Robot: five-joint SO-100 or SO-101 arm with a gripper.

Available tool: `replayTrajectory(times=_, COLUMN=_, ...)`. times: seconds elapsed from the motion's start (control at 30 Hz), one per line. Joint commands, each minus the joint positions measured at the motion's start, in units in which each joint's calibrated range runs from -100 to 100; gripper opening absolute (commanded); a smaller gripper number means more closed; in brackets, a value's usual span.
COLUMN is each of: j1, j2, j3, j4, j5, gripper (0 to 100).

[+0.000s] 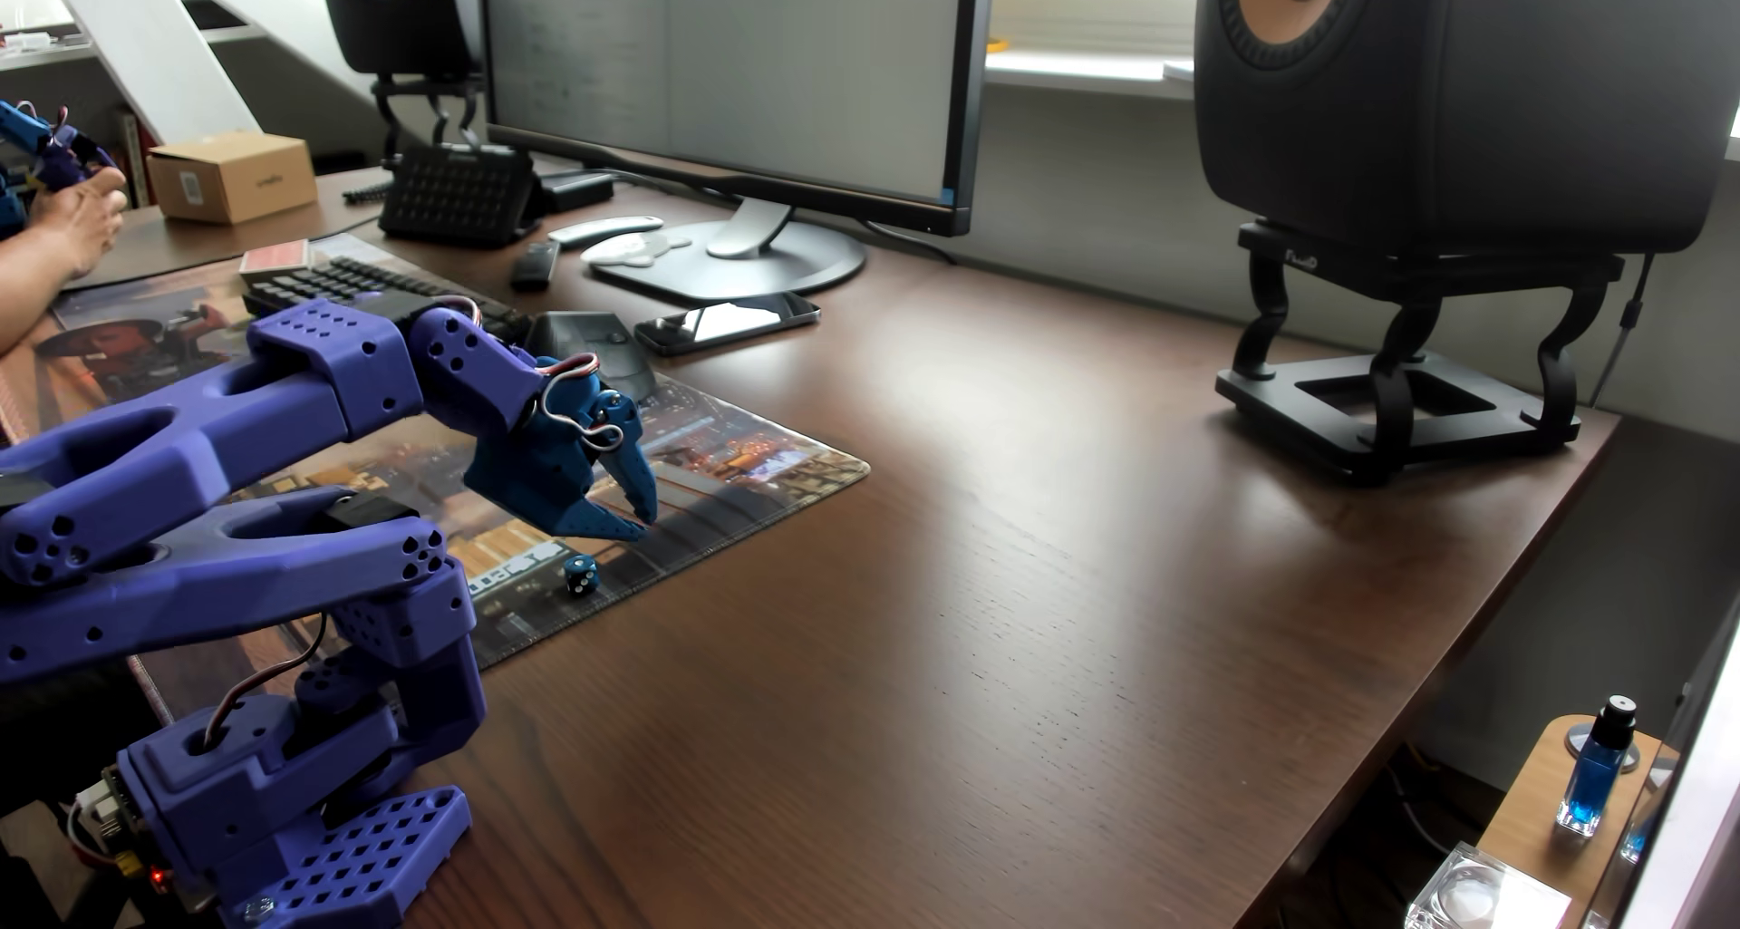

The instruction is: Grab the blue dice

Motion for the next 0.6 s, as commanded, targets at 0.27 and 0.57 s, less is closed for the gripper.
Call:
replayTrajectory(times=0.27, j1=3.42, j2=-22.07, j3=14.24, j4=-3.22, j5=-0.04, gripper=1)
replayTrajectory(times=0.57, j1=3.75, j2=-22.40, j3=14.51, j4=-3.22, j5=-0.04, gripper=2)
